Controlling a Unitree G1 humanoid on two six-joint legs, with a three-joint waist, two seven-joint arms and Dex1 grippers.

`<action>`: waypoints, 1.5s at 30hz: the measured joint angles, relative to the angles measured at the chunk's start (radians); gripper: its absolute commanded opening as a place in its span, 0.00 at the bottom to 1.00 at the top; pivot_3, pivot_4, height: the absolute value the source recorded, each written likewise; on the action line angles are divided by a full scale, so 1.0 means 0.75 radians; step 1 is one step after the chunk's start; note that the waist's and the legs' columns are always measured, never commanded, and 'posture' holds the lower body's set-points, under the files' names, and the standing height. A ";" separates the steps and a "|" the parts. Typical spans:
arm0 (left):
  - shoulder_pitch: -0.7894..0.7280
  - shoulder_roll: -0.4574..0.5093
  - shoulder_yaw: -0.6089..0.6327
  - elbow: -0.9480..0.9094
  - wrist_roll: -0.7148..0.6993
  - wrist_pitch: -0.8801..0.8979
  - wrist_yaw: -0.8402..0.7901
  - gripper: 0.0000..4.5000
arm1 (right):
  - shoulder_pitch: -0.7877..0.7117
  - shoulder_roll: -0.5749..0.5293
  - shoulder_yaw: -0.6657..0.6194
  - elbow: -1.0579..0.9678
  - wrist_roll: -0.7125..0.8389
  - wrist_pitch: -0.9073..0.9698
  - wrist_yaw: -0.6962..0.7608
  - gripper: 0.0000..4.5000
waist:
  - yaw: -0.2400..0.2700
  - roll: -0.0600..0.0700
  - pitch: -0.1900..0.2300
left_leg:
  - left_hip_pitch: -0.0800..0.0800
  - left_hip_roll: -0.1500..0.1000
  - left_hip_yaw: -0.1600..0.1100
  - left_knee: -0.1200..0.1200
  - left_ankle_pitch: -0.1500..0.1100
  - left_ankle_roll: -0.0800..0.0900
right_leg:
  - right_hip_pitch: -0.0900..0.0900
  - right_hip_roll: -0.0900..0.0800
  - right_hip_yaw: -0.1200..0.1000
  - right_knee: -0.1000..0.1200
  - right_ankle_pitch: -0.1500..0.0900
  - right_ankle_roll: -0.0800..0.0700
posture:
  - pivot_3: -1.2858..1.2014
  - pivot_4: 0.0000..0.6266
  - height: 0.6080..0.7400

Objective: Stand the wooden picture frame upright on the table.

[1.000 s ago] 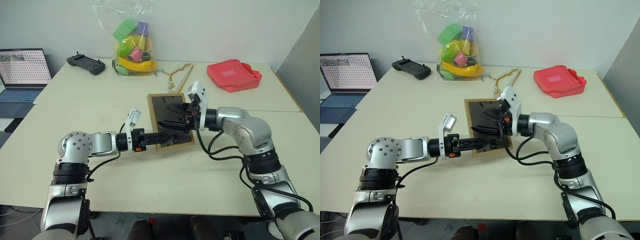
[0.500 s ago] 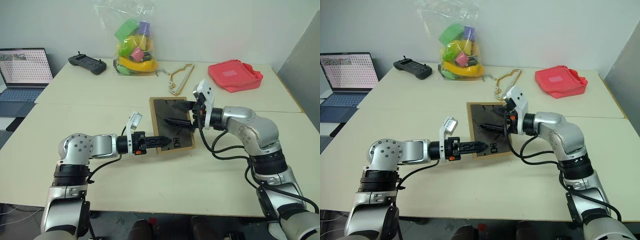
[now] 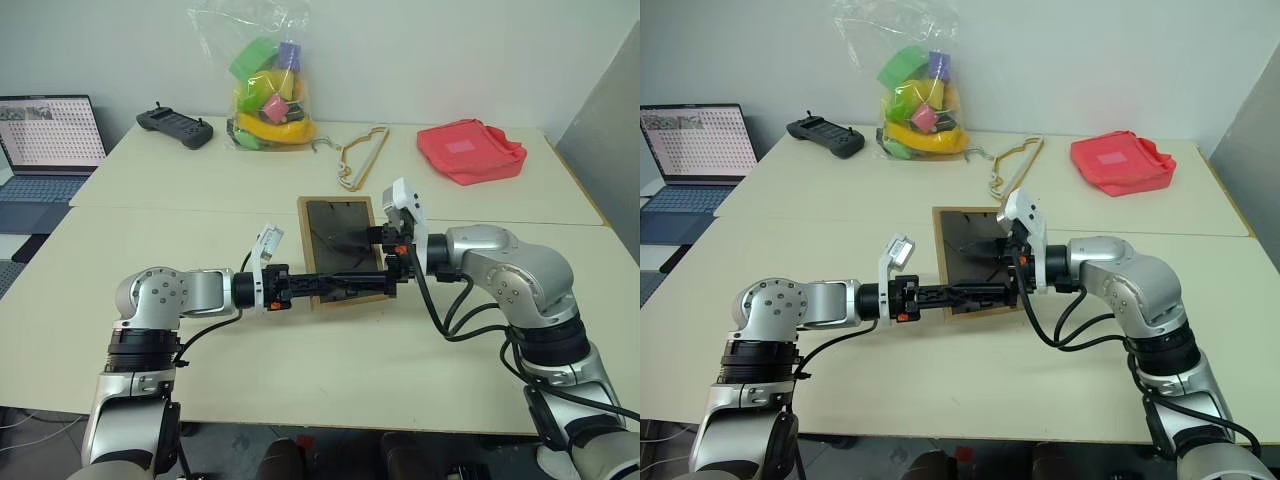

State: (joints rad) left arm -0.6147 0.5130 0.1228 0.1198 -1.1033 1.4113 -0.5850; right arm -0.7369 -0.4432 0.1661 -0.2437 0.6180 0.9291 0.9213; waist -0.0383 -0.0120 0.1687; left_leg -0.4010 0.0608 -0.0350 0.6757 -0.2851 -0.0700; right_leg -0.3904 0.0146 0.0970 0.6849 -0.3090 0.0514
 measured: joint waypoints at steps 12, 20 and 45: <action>-0.001 -0.001 -0.001 0.000 0.061 0.000 -0.050 0.29 | -0.041 0.099 -0.018 0.185 -0.197 -0.176 -0.246 0.99 | -0.001 0.000 0.000 | 0.000 0.000 0.001 -0.004 0.000 0.000 | -0.001 0.000 0.000 -0.004 0.000 0.000 | 0.52 0.24 1.00; 0.000 -0.003 -0.001 0.000 0.075 0.003 -0.056 0.29 | -0.009 0.090 0.071 0.067 -0.218 -0.184 -0.199 0.99 | 0.001 0.000 0.000 | 0.000 0.000 0.001 -0.007 0.001 -0.002 | -0.001 0.000 0.000 -0.005 0.000 0.000 | 0.52 0.24 1.00; 0.000 -0.015 0.000 -0.007 0.112 0.001 -0.057 0.29 | -0.046 0.132 0.025 0.179 -0.196 -0.123 -0.228 0.99 | 0.005 0.000 0.001 | 0.000 0.001 0.001 -0.009 0.003 -0.005 | -0.003 0.000 0.000 -0.005 0.000 0.000 | 0.52 0.24 1.00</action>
State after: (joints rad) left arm -0.6145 0.5016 0.1226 0.1143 -1.0193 1.4123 -0.6274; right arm -0.7714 -0.3439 0.1847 -0.1094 0.4709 0.8368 0.7502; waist -0.0347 -0.0121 0.1691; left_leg -0.4013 0.0612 -0.0340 0.6686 -0.2829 -0.0738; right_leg -0.3928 0.0144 0.0972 0.6810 -0.3091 0.0511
